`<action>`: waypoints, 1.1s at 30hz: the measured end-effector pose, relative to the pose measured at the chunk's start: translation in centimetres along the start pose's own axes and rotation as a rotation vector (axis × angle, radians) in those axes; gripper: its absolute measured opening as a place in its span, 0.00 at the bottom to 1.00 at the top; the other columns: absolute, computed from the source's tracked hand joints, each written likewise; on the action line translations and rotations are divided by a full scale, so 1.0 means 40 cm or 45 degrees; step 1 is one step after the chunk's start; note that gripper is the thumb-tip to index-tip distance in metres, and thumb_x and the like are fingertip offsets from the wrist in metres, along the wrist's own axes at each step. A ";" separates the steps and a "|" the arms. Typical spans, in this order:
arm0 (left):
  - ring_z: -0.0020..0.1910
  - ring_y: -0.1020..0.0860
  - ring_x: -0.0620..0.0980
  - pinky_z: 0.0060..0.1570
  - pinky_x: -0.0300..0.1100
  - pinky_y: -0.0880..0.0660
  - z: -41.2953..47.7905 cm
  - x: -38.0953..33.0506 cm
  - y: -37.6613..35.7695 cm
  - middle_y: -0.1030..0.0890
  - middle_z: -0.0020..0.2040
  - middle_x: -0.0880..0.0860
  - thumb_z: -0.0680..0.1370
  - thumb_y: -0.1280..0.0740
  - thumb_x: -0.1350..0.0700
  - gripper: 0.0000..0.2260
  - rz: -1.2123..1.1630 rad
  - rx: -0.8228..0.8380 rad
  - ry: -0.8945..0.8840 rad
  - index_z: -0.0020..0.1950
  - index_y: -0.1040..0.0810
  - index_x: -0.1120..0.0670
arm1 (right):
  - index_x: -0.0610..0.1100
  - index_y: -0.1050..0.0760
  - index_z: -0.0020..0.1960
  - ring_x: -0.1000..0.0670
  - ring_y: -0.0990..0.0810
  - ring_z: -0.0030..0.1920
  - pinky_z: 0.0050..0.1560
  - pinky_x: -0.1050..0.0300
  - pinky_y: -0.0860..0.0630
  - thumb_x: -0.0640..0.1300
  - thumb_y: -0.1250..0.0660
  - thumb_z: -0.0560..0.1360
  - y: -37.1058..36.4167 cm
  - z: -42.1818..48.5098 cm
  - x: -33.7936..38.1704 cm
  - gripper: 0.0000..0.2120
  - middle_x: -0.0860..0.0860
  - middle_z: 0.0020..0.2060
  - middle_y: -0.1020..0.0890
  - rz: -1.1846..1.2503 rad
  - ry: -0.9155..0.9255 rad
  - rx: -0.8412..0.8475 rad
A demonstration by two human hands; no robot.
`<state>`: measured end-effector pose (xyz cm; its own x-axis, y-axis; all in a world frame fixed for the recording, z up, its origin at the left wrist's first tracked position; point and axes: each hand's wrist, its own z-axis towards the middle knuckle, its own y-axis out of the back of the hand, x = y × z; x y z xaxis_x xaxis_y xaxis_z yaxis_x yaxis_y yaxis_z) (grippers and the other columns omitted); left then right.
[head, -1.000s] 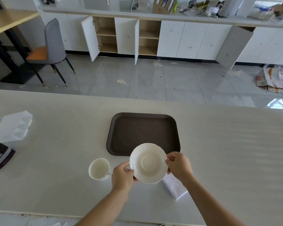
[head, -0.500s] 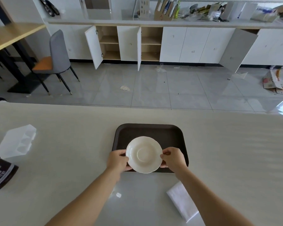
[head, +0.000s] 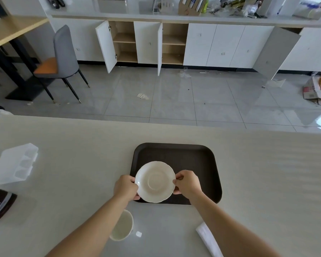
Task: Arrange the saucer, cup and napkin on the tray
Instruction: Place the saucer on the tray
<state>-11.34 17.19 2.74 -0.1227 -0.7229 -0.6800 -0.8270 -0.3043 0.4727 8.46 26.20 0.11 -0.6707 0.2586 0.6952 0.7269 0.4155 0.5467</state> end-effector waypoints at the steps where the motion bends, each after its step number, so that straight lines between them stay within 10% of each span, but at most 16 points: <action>1: 0.29 0.16 0.56 0.35 0.52 0.16 0.003 0.001 0.001 0.16 0.37 0.56 0.71 0.40 0.69 0.13 0.009 -0.004 0.003 0.40 0.17 0.57 | 0.47 0.19 0.44 0.54 0.14 0.30 0.40 0.55 0.14 0.38 0.30 0.77 -0.006 0.003 0.000 0.05 0.49 0.39 0.14 -0.007 -0.003 0.003; 18: 0.27 0.17 0.58 0.44 0.62 0.18 0.017 0.009 0.010 0.25 0.29 0.57 0.68 0.41 0.65 0.08 0.093 -0.015 -0.019 0.31 0.30 0.55 | 0.47 0.20 0.45 0.55 0.15 0.29 0.33 0.60 0.17 0.38 0.31 0.78 -0.042 0.027 -0.003 0.06 0.51 0.37 0.15 -0.018 -0.040 0.010; 29: 0.31 0.23 0.59 0.36 0.46 0.27 0.014 0.049 0.080 0.28 0.30 0.54 0.68 0.40 0.59 0.06 0.129 -0.207 -0.168 0.31 0.29 0.52 | 0.50 0.23 0.49 0.53 0.14 0.31 0.37 0.59 0.16 0.40 0.31 0.77 -0.023 -0.014 -0.013 0.05 0.51 0.38 0.14 0.107 -0.022 0.008; 32: 0.38 0.27 0.59 0.41 0.48 0.32 0.021 0.104 0.125 0.25 0.35 0.55 0.69 0.40 0.58 0.04 0.283 -0.322 -0.243 0.37 0.30 0.58 | 0.50 0.23 0.52 0.53 0.15 0.31 0.32 0.64 0.21 0.40 0.32 0.78 -0.011 -0.059 -0.015 0.06 0.50 0.39 0.16 0.057 0.068 -0.111; 33: 0.44 0.23 0.61 0.45 0.49 0.29 0.027 0.133 0.139 0.20 0.41 0.57 0.72 0.38 0.59 0.11 0.310 -0.375 -0.244 0.47 0.17 0.58 | 0.51 0.23 0.50 0.54 0.16 0.31 0.31 0.64 0.21 0.39 0.33 0.77 -0.011 -0.081 -0.016 0.07 0.51 0.37 0.17 0.058 0.113 -0.140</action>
<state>-17.16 12.32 1.15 -0.4179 -0.6754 -0.6075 -0.5728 -0.3232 0.7533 9.05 23.03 0.95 -0.6245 0.1948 0.7563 0.7713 0.3057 0.5582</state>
